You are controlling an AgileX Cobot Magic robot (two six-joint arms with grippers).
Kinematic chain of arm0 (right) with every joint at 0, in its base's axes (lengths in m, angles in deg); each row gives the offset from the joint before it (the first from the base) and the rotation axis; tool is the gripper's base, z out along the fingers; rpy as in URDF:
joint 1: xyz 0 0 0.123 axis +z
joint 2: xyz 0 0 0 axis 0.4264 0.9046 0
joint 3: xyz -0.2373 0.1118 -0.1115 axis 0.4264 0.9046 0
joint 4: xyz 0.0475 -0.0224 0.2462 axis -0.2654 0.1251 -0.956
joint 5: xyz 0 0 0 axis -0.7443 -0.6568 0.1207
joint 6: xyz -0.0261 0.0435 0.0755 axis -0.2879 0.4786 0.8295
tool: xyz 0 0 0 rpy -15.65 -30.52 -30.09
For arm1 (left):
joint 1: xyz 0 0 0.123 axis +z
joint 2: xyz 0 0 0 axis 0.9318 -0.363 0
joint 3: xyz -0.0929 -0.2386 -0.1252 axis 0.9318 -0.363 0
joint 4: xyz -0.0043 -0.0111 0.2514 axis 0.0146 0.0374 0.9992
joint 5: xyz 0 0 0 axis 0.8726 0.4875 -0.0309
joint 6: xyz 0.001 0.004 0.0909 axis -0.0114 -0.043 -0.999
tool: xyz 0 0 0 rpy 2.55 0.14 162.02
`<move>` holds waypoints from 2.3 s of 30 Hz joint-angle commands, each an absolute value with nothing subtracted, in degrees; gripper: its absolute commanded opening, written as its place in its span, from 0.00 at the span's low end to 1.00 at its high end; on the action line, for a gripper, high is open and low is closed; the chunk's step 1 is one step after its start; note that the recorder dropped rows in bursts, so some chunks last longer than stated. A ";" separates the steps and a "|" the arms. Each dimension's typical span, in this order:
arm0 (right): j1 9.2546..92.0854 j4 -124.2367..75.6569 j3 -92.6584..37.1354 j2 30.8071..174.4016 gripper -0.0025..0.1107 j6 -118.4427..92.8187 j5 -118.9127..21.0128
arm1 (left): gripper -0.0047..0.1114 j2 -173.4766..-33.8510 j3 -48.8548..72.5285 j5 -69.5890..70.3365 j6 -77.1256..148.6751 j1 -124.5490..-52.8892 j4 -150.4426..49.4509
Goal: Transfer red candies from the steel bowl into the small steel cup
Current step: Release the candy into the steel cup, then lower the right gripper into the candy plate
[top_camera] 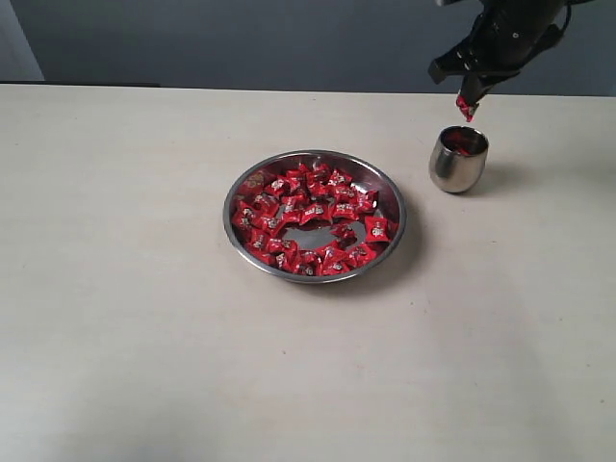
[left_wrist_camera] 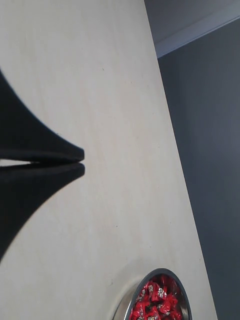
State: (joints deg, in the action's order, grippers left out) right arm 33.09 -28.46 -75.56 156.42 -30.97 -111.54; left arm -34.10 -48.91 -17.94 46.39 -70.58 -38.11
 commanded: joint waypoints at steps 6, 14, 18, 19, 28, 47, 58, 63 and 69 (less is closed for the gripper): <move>32.58 -27.54 -75.68 158.84 0.02 -30.01 -113.41 | 0.04 -33.85 -48.85 -17.55 46.70 -70.59 -37.93; 32.58 -27.56 -75.68 159.06 0.17 -30.01 -113.68 | 0.04 -33.85 -48.85 -17.55 46.70 -70.59 -37.93; 32.58 -27.36 -75.68 159.06 0.36 -30.01 -113.68 | 0.04 -33.85 -48.85 -17.55 46.70 -70.59 -37.93; 32.58 -27.22 -75.68 159.06 0.37 -30.01 -113.68 | 0.04 -33.85 -48.85 -17.55 46.70 -70.59 -37.93; 33.41 -35.74 -75.68 156.14 0.37 -31.90 -112.35 | 0.04 -33.85 -48.85 -17.55 46.70 -70.59 -37.93; 47.16 -42.70 -75.68 157.34 0.37 -38.00 -113.73 | 0.04 -33.85 -48.85 -17.55 46.70 -70.59 -37.93; 52.83 -43.60 -75.68 164.15 0.41 -41.65 -115.48 | 0.04 -33.85 -48.85 -17.55 46.70 -70.59 -37.93; 53.21 -45.40 -75.68 165.40 0.48 -41.65 -116.00 | 0.04 -33.85 -48.85 -17.55 46.70 -70.59 -37.93; 53.76 -48.12 -75.68 165.38 0.46 -41.65 -107.78 | 0.04 -33.85 -48.85 -17.55 46.70 -70.59 -37.93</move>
State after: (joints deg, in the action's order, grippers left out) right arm 53.43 -47.87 -75.56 165.63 -41.19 -109.96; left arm -34.10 -48.91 -17.94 46.39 -70.58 -38.11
